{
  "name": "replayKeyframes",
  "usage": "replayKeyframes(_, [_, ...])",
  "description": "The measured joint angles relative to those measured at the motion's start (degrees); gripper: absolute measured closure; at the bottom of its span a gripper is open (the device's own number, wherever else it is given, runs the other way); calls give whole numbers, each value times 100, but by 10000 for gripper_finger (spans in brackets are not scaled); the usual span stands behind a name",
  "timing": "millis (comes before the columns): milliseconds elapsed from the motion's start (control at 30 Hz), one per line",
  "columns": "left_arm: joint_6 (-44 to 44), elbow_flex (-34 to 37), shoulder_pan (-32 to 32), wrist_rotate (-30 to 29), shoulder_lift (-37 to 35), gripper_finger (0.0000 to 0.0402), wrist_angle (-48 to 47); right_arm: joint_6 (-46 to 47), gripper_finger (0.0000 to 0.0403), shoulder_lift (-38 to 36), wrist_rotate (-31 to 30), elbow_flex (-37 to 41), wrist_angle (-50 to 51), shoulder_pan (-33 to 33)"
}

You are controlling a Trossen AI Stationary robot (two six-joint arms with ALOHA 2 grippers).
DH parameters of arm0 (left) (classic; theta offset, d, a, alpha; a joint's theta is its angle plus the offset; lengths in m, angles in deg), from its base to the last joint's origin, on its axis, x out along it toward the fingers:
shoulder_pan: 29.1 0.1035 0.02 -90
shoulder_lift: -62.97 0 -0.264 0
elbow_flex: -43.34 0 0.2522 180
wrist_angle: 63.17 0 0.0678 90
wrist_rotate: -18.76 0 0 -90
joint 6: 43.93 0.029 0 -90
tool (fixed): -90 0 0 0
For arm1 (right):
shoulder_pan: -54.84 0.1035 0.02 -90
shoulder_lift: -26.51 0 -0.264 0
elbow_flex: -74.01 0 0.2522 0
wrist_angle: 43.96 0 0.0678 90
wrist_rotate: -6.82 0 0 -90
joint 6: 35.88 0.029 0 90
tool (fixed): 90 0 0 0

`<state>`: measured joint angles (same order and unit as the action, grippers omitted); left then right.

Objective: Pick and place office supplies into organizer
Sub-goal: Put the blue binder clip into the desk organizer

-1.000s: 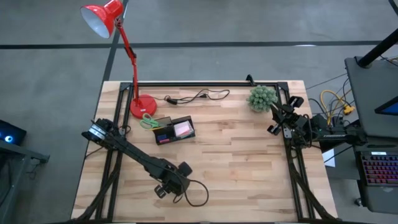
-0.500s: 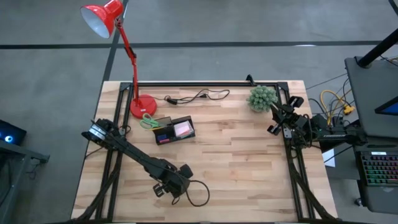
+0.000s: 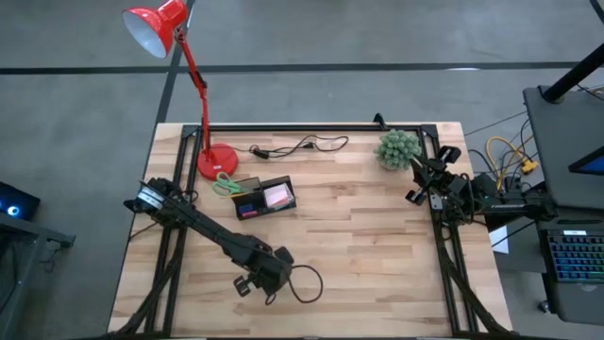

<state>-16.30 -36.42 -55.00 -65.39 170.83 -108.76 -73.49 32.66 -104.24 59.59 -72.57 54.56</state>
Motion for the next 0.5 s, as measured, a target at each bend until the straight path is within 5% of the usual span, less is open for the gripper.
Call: replayKeyframes(500, [644,9,29,106,0,317,-11,-43,351,0,-1,1,-2,-1])
